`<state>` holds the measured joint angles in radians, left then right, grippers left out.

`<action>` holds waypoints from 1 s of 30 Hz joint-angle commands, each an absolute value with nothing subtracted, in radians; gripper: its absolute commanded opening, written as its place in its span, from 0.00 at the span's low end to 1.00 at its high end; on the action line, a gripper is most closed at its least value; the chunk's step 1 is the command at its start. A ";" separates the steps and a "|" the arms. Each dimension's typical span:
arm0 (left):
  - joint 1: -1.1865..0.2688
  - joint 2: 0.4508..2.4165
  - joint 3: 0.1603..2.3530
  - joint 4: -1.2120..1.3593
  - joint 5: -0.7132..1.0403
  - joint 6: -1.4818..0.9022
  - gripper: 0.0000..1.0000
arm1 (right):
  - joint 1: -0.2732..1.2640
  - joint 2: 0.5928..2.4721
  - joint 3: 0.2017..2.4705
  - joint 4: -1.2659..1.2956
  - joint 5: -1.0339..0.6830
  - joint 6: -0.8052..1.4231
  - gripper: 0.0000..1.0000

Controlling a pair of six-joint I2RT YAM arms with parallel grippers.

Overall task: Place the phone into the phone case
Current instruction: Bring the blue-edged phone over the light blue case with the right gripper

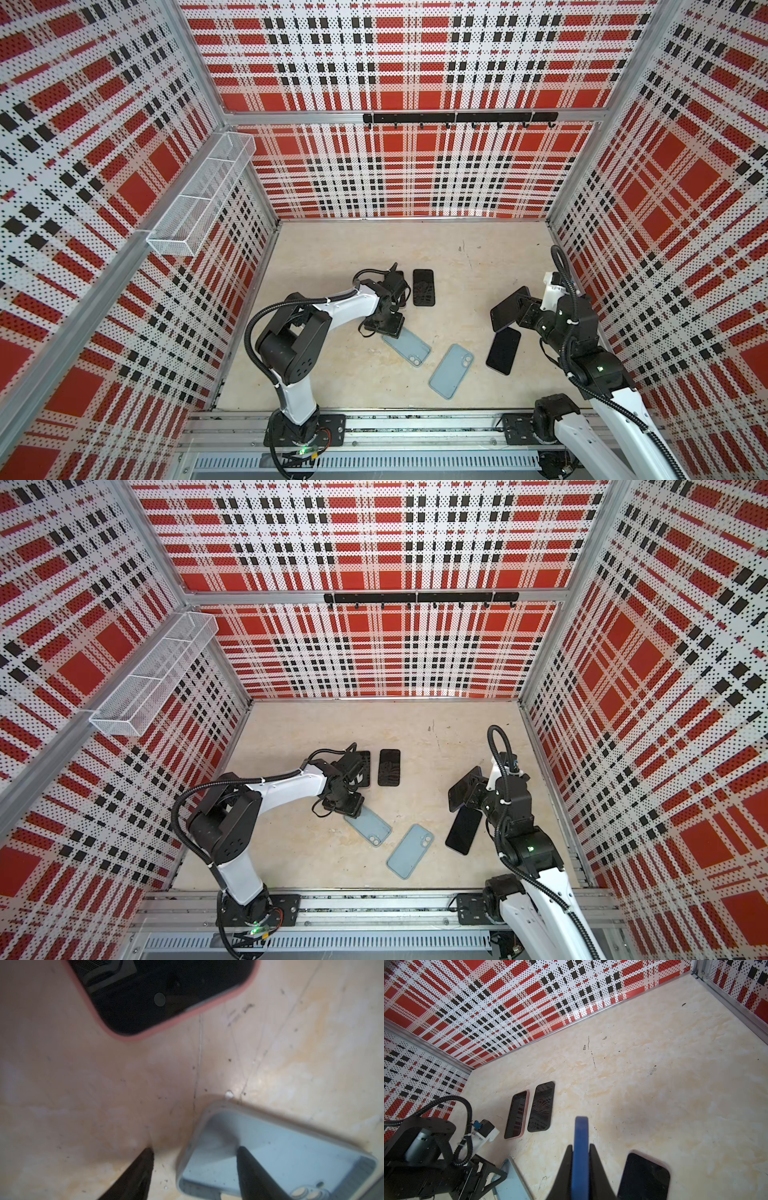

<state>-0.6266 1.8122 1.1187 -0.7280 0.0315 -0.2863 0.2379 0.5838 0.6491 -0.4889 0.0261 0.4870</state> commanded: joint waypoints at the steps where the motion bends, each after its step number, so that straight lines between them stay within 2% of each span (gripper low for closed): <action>1: -0.609 1.882 1.142 -0.688 -0.002 -0.275 0.61 | 0.236 0.571 0.689 -0.411 0.017 0.493 0.00; 3: -0.608 1.905 1.163 -0.686 0.000 -0.276 0.53 | 0.235 0.575 0.690 -0.408 0.019 0.490 0.00; 7: -0.608 1.934 1.189 -0.712 -0.012 -0.280 0.25 | 0.235 0.584 0.690 -0.403 0.021 0.490 0.00; 10: -0.608 1.920 1.179 -0.733 -0.029 -0.319 0.08 | 0.236 0.592 0.688 -0.396 0.025 0.490 0.00; 12: -0.607 1.907 1.169 -0.747 -0.034 -0.356 0.02 | 0.236 0.602 0.682 -0.383 0.023 0.492 0.00; 15: -0.600 1.887 1.160 -0.771 -0.034 -0.448 0.00 | 0.236 0.632 0.673 -0.341 -0.030 0.493 0.00; 19: -0.620 1.851 1.161 -0.779 -0.034 -0.550 0.00 | 0.236 0.688 0.651 -0.215 -0.212 0.506 0.00; 22: -0.623 1.844 1.167 -0.794 -0.026 -0.632 0.00 | 0.245 0.712 0.617 -0.109 -0.287 0.568 0.00; 30: -0.618 1.844 1.153 -0.811 0.036 -0.771 0.00 | 0.401 0.782 0.509 0.144 -0.191 0.680 0.00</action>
<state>-0.6167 1.8614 1.1854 -0.7479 0.0032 -0.6861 0.3538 0.7574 0.5243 -0.0658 -0.2157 0.6205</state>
